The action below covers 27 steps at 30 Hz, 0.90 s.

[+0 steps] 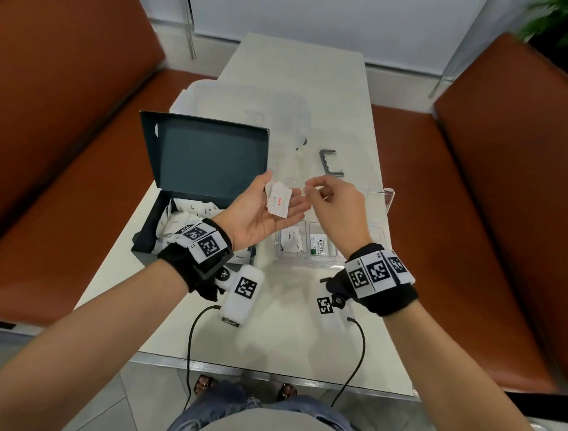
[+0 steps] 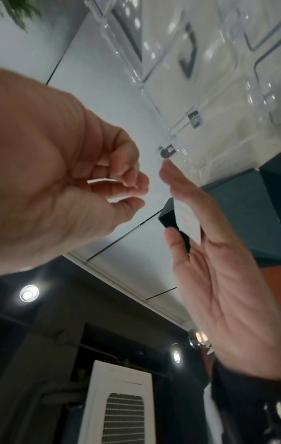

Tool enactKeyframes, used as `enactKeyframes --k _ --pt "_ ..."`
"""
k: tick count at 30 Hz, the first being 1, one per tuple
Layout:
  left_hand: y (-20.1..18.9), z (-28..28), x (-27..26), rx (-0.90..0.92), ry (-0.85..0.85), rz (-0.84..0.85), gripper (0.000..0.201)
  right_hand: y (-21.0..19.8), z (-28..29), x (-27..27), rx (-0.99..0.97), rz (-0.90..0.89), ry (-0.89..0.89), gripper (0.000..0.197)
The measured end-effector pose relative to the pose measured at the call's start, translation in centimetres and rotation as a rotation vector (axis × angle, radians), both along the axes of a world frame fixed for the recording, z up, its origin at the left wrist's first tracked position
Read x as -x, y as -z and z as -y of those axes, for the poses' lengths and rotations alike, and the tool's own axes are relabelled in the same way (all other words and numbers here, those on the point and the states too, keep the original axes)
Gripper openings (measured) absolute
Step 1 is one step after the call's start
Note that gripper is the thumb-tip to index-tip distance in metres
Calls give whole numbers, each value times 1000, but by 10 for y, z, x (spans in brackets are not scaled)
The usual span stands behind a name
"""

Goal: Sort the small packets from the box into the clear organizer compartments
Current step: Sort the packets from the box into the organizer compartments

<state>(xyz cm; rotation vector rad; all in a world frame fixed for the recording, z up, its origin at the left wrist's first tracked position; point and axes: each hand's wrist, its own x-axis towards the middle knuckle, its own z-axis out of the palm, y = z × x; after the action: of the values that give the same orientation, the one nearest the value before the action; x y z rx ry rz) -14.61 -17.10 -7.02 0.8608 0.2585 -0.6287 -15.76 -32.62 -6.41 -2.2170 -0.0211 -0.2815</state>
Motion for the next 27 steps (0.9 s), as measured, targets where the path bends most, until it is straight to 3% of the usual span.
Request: enactKeyframes --k 4,10,14,18,25,27 --pt "-3 15 6 47 61 21 51 3 1 7 -51 -151 -60 33" --pt "-1 28 10 -83 87 75 34 2 28 10 -280 -246 -3 15" --pt "2 31 10 -158 113 92 41 -3 49 16 -352 -303 -44 10" --pt "2 37 12 -135 170 92 44 -5 61 18 -344 -328 -67 13" --pt "5 56 23 -182 276 204 21 1 56 22 -322 -268 -115 24" --pt "6 61 26 -205 308 234 25 3 54 22 -267 -265 -142 26"
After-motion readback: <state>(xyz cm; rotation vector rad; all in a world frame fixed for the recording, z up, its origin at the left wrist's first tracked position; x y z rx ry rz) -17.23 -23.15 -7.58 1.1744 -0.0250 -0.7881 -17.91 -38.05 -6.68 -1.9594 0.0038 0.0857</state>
